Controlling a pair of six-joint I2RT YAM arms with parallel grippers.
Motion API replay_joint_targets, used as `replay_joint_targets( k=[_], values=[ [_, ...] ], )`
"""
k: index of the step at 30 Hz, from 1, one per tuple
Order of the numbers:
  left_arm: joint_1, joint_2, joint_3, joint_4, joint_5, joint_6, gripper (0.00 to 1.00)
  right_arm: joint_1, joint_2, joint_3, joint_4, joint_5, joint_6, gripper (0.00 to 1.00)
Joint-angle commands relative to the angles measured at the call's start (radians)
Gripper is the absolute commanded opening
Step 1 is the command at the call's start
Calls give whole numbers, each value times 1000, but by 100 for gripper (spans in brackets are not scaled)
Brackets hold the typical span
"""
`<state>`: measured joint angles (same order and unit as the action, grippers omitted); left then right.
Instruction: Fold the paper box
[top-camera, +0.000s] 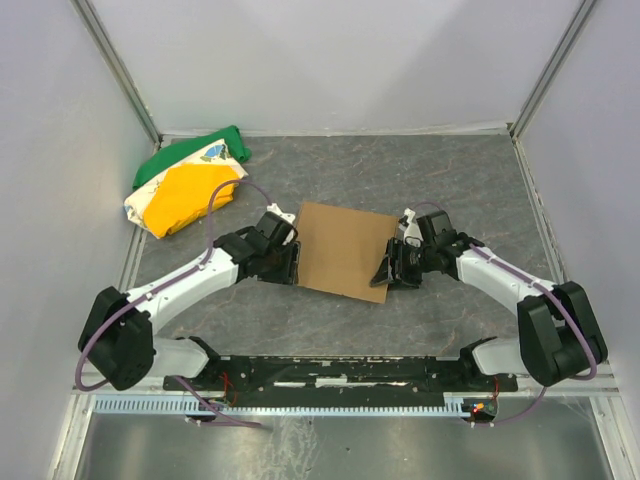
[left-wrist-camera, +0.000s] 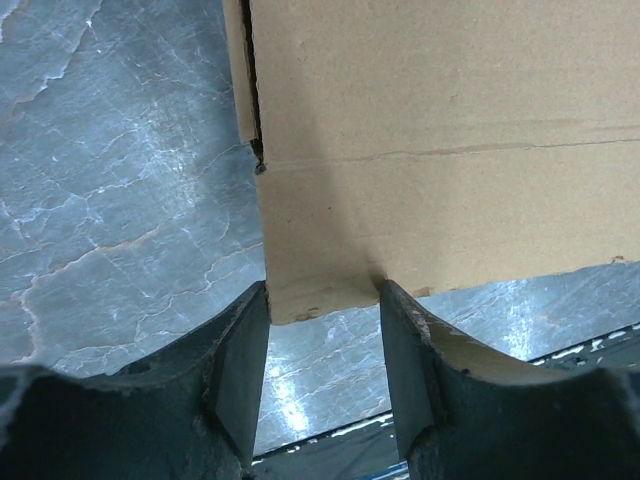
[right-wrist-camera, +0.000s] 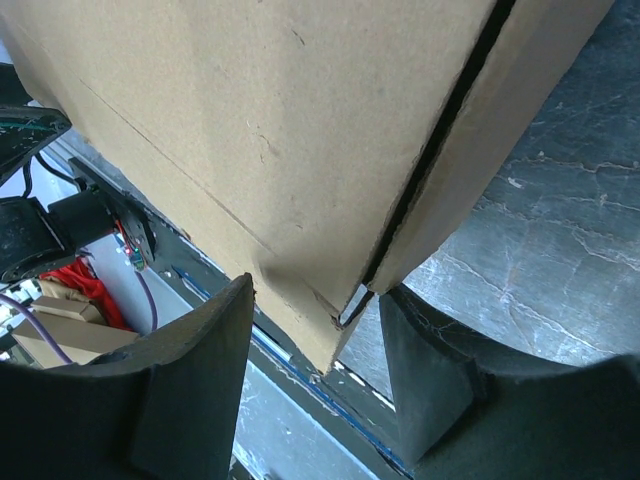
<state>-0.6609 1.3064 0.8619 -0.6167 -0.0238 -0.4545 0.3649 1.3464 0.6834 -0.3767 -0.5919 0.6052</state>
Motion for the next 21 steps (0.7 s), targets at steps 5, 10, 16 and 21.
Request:
replay_joint_targets(
  k=[5, 10, 16, 21],
  values=[
    [-46, 3, 78, -67, -106, 1, 54, 4, -3, 49, 18, -15, -11, 61],
    [-54, -44, 91, -78, -132, -17, 55, 5, -35, 79, -59, 44, -53, 63],
    [-54, -151, 63, -41, -252, -51, 59, 4, -104, 180, -233, 302, -144, 63],
    [-52, -223, -32, 122, -227, -45, 59, 14, -53, 276, -235, 294, -168, 62]
  ],
)
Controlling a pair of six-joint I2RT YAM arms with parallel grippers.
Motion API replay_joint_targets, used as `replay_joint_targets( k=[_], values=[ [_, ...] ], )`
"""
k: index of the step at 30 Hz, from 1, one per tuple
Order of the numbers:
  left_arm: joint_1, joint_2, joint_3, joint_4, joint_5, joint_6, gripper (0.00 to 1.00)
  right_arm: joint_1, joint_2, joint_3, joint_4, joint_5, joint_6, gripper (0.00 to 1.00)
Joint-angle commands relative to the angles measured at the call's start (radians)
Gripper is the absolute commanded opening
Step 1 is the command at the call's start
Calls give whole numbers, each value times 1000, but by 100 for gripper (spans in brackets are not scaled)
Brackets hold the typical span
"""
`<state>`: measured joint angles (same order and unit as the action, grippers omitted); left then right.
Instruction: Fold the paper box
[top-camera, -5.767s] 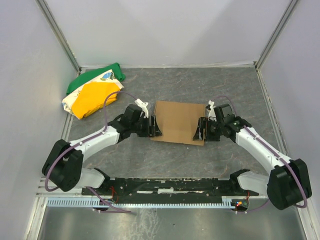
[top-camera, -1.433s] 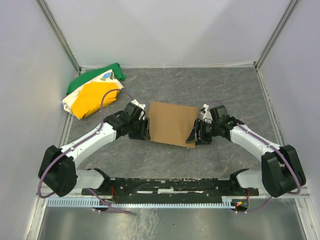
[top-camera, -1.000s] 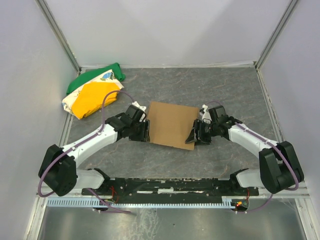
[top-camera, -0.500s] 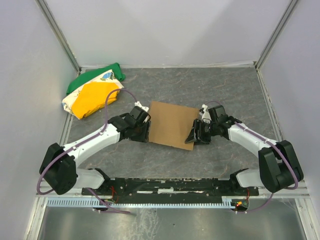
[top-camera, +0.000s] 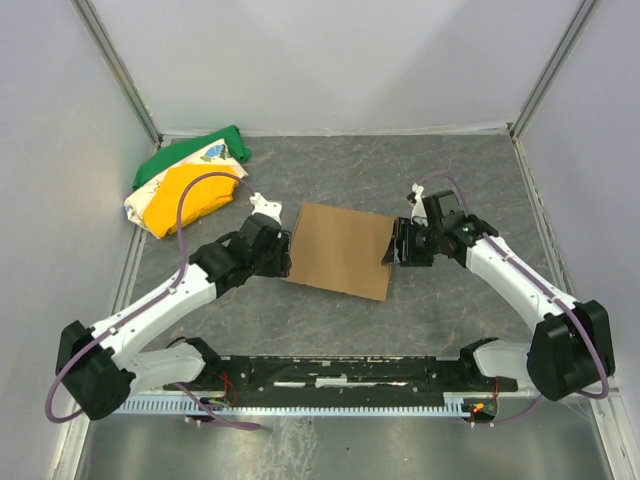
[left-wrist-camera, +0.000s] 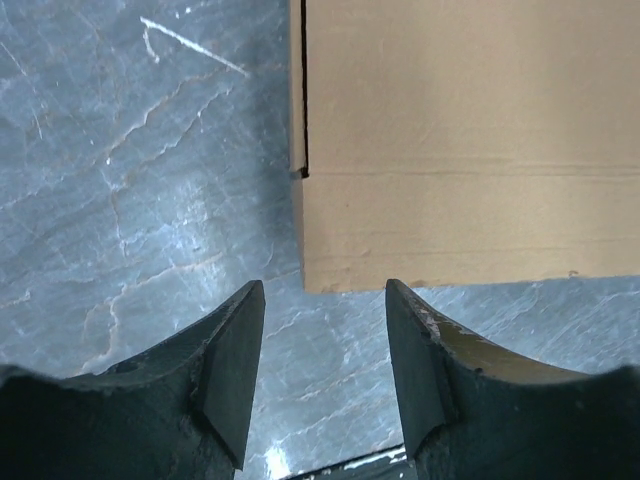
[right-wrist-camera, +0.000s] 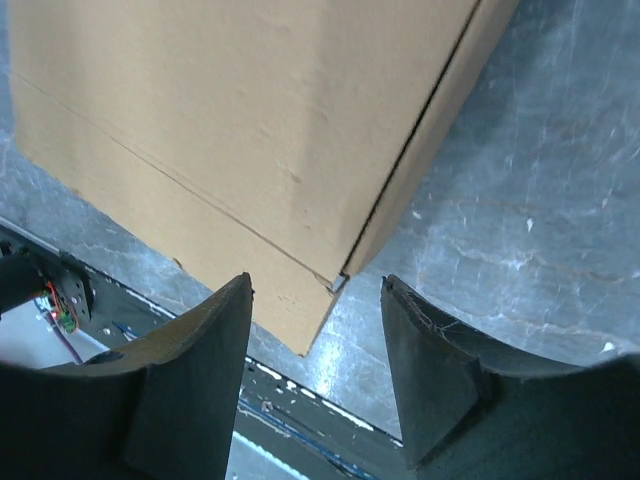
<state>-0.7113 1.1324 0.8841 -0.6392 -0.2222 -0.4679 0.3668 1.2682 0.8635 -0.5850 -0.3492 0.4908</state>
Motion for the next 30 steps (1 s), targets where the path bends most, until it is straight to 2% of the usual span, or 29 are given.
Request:
replay_joint_targets(
  k=[1, 3, 6, 8, 19, 23, 25, 27, 28, 30],
  values=[
    [-2, -53, -67, 171, -24, -29, 59, 16, 45, 112, -18, 43, -56, 61],
    [0, -45, -89, 214, 7, -20, 59, 37, 98, 142, 10, 14, -65, 54],
    [-1, -15, -97, 229, 28, -24, 58, 79, 205, 206, 43, -6, -82, 38],
    [1, -1, -113, 240, 24, -25, 58, 108, 279, 254, 40, 6, -95, 32],
    [8, -13, -188, 295, -7, -55, 57, 139, 381, 314, 15, 102, -101, 31],
    [7, -20, -200, 315, -1, -80, 57, 143, 323, 297, 8, 123, -95, 33],
    [8, -38, -209, 324, -18, -92, 58, 142, 273, 284, -8, 143, -85, 36],
    [8, -52, -215, 328, -56, -104, 59, 143, 211, 253, -31, 169, -68, 48],
    [9, -56, -225, 344, -73, -105, 60, 143, 168, 226, -37, 185, -56, 56],
    [11, -63, -253, 389, -97, -101, 67, 143, 59, 150, -44, 212, -23, 86]
  ],
)
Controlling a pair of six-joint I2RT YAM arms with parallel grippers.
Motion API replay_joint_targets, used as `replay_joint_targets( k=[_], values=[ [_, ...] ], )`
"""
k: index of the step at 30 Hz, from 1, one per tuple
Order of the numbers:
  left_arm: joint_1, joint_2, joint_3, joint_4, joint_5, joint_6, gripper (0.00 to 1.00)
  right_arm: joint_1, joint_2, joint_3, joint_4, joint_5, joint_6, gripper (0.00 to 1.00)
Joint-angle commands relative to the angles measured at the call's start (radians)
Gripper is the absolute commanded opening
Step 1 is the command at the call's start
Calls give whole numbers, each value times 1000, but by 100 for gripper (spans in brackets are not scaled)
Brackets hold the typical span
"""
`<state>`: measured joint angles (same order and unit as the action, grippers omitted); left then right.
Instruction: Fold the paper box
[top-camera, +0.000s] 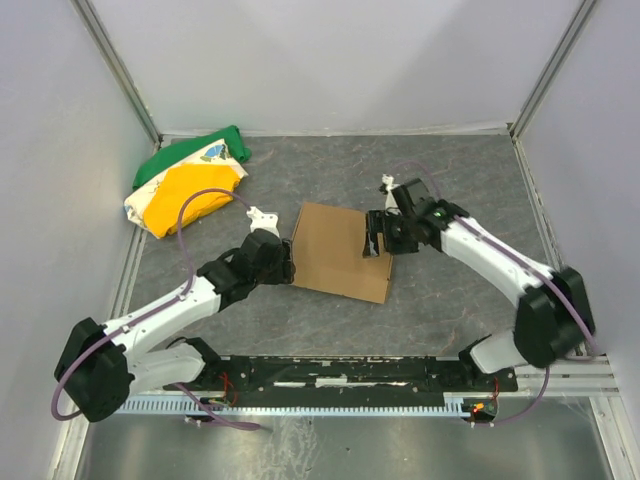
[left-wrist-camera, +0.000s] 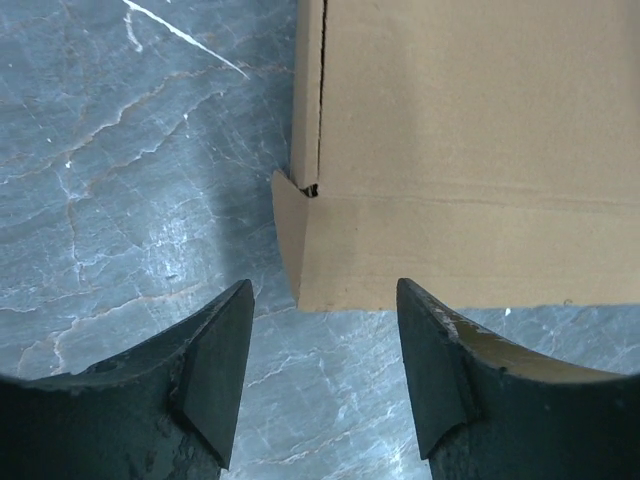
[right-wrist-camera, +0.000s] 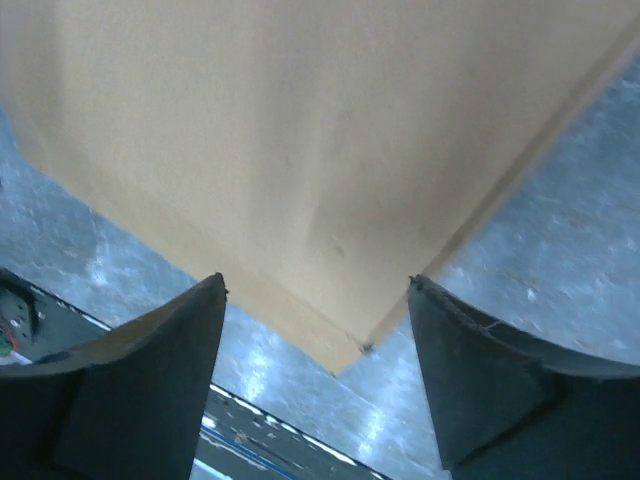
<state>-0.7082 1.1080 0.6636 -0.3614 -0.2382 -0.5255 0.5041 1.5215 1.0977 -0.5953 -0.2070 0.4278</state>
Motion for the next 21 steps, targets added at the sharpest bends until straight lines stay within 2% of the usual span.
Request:
replay_joint_targets(
  k=[1, 4, 9, 15, 21],
  values=[
    [9, -38, -52, 141, -80, -42, 70, 7, -244, -148, -26, 70, 56, 98],
    [10, -25, -100, 237, -41, -25, 71, 7, -342, -293, 30, 46, 119, 99],
    [10, 52, -133, 334, 61, -24, 70, 18, -380, -424, 142, 30, 172, 99],
    [10, 52, -152, 375, 123, -35, 70, 34, -388, -442, 189, 38, 208, 96],
    [10, 50, -158, 364, 85, -23, 69, 40, -333, -445, 230, 30, 223, 94]
  ],
)
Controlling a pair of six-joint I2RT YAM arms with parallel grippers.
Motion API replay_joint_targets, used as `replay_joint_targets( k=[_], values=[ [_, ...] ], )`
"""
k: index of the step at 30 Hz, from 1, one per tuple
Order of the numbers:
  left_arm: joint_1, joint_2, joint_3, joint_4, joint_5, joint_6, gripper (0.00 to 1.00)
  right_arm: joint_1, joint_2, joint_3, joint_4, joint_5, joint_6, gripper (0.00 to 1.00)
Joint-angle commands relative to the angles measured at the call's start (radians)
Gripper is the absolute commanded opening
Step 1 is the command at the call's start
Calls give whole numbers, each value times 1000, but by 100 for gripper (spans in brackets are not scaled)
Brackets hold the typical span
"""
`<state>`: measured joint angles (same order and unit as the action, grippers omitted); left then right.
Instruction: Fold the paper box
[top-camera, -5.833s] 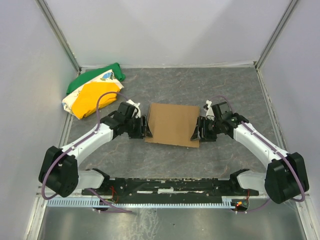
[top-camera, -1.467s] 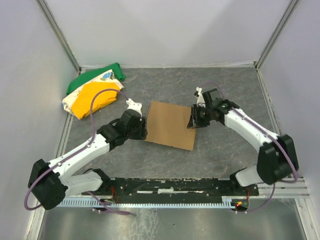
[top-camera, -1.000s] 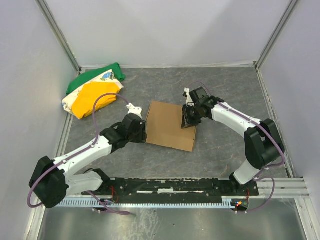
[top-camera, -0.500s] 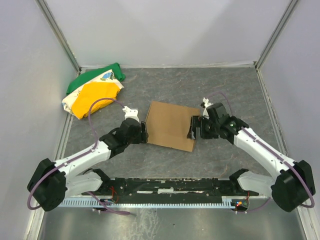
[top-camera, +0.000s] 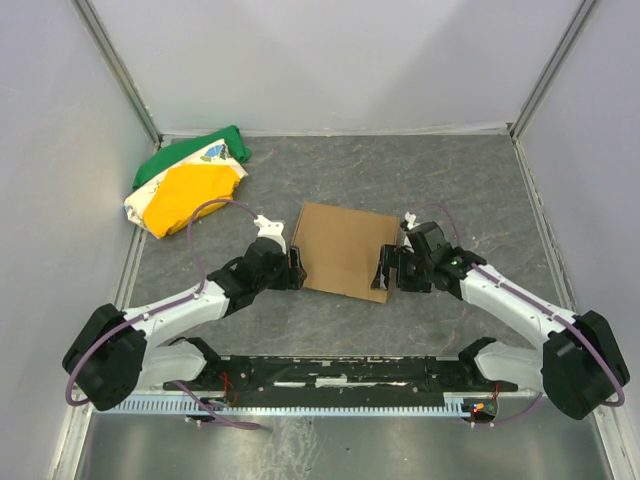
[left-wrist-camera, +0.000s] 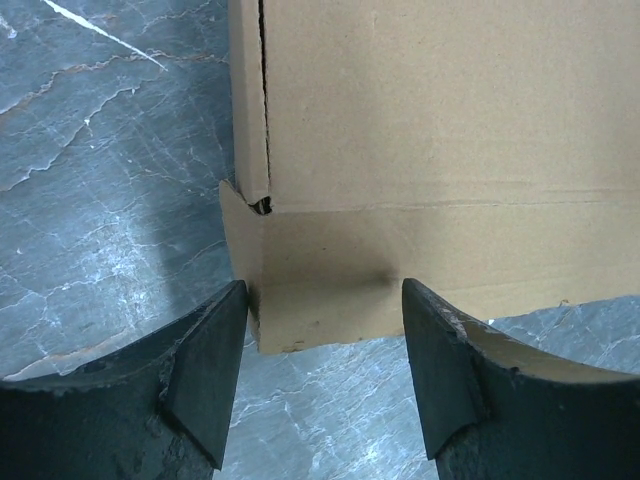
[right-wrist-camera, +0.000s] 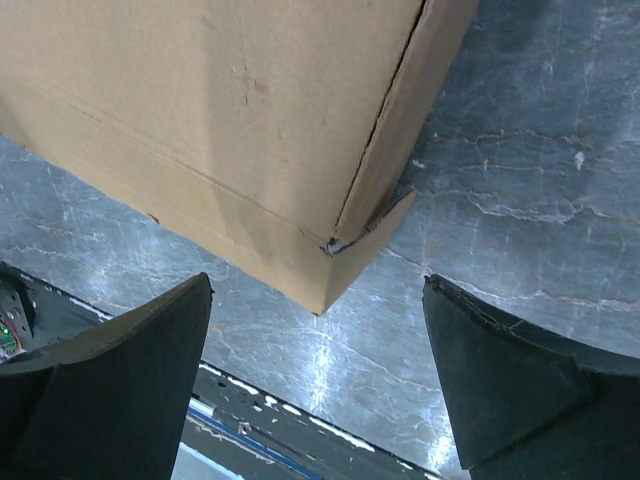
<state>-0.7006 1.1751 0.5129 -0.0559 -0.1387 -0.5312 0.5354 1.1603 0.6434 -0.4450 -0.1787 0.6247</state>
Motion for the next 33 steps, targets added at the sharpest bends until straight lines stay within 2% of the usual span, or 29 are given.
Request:
replay_joint_targets(
  k=[1, 7, 15, 21, 27, 33],
  values=[
    [3, -8, -8, 61, -20, -12, 70, 11, 39, 9, 89, 6, 31, 94],
    [3, 67, 19, 72, -7, 14, 69, 37, 103, 2, 160, 3, 62, 91],
    [3, 60, 25, 89, 149, -24, 67, 48, 93, 43, 97, 17, 57, 90],
    [2, 9, 53, 8, 195, -44, 66, 48, 65, 93, 11, 36, 41, 90],
    [2, -19, 145, -119, 234, -41, 65, 48, 26, 156, -100, 31, 39, 90],
    [2, -21, 201, -183, 247, -33, 65, 48, 11, 189, -139, 12, 36, 90]
  ],
)
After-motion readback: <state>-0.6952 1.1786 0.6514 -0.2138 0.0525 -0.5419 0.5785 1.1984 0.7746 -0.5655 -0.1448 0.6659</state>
